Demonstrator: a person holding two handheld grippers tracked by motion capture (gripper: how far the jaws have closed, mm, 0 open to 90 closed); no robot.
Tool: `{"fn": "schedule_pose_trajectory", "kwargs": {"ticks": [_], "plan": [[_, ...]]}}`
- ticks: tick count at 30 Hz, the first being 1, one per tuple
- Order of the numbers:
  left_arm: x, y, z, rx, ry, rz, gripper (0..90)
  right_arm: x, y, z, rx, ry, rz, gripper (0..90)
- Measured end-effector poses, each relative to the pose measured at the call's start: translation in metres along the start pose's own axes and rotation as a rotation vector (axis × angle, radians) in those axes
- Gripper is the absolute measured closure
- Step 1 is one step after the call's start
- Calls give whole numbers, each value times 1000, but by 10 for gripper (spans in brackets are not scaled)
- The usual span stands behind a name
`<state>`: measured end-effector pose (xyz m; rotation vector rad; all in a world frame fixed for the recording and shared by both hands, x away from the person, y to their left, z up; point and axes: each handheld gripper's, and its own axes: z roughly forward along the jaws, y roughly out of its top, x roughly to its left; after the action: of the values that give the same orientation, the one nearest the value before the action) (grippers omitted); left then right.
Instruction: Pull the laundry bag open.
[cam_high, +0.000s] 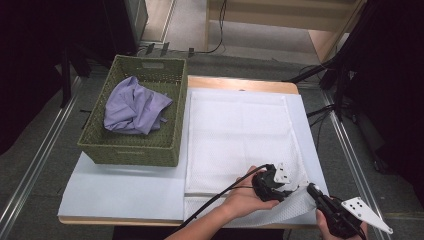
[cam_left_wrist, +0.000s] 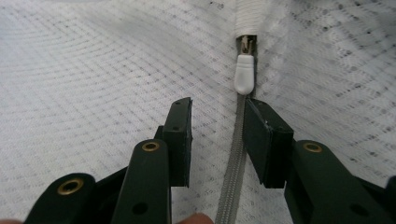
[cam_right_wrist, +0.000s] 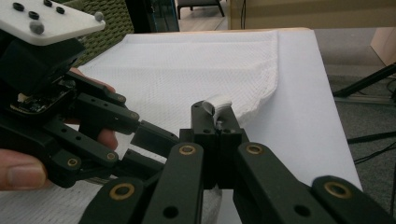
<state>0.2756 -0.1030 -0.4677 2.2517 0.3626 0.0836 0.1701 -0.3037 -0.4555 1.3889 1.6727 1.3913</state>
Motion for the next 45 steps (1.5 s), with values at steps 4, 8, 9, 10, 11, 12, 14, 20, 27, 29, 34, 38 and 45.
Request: {"fn": "schedule_pose_trajectory", "kwargs": {"ticks": [4, 8, 9, 10, 11, 12, 14, 20, 27, 29, 34, 38, 45], "plan": [[-5, 3, 2, -6, 36, 16, 632, 3, 1, 1, 4, 18, -9, 900], [-2, 5, 0, -26, 55, -3, 646, 7, 0, 4, 18, 45, -25, 900], [-1, 5, -1, -36, 61, -12, 655, 7, 0, 4, 21, 48, -25, 900], [1, 5, -2, -44, 64, -22, 668, 6, 0, 4, 24, 45, -25, 900], [2, 5, -3, -47, 63, -19, 688, 6, 0, 4, 24, 46, -17, 900], [1, 6, -3, -58, 56, -22, 693, 5, 0, 4, 24, 44, -16, 900], [-2, 7, -1, -44, 53, 7, 701, 3, -1, 3, 22, 47, -10, 900], [-8, 10, 4, -49, 65, 42, 710, 5, 0, 4, 22, 59, -11, 900], [-12, 10, 4, -44, 75, 100, 873, 3, 0, 3, 13, 57, 1, 900], [-11, 9, 2, -50, 76, 102, 876, 2, 0, 3, 16, 43, 2, 900], [-14, 8, -1, -55, 112, 139, 879, -2, 0, -1, 24, -21, 21, 900], [-15, 5, -1, -51, 123, 145, 880, -3, 1, -1, 35, -38, 31, 900], [-22, 0, -4, -81, 171, 195, 880, -6, 0, 3, 54, 36, 104, 889]]}}
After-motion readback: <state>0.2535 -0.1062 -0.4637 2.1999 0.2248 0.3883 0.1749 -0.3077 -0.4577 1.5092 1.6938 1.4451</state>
